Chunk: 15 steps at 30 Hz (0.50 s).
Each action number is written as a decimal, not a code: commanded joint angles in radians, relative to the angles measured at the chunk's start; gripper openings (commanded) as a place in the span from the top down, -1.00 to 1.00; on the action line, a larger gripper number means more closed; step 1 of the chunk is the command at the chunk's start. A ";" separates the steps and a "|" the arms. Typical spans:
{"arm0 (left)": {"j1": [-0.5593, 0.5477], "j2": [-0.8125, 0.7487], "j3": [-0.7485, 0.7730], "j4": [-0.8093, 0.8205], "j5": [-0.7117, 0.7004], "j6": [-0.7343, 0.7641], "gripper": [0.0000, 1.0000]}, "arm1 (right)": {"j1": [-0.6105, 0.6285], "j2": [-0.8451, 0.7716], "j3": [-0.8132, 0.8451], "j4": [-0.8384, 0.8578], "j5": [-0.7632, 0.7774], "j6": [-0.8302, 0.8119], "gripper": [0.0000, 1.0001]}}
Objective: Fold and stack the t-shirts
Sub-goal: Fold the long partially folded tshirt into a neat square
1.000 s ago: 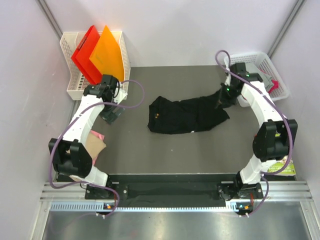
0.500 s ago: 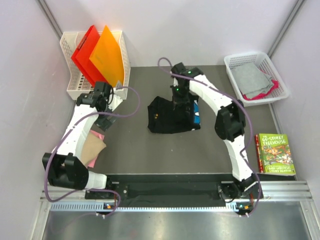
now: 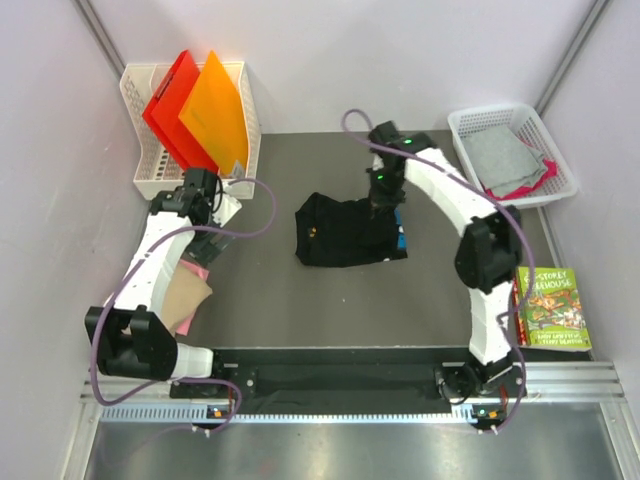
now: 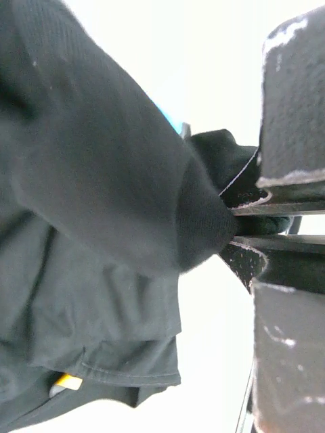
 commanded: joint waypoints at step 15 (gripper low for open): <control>0.005 0.024 0.086 -0.011 0.034 -0.025 -0.98 | -0.278 -0.270 -0.374 0.058 0.134 -0.108 1.00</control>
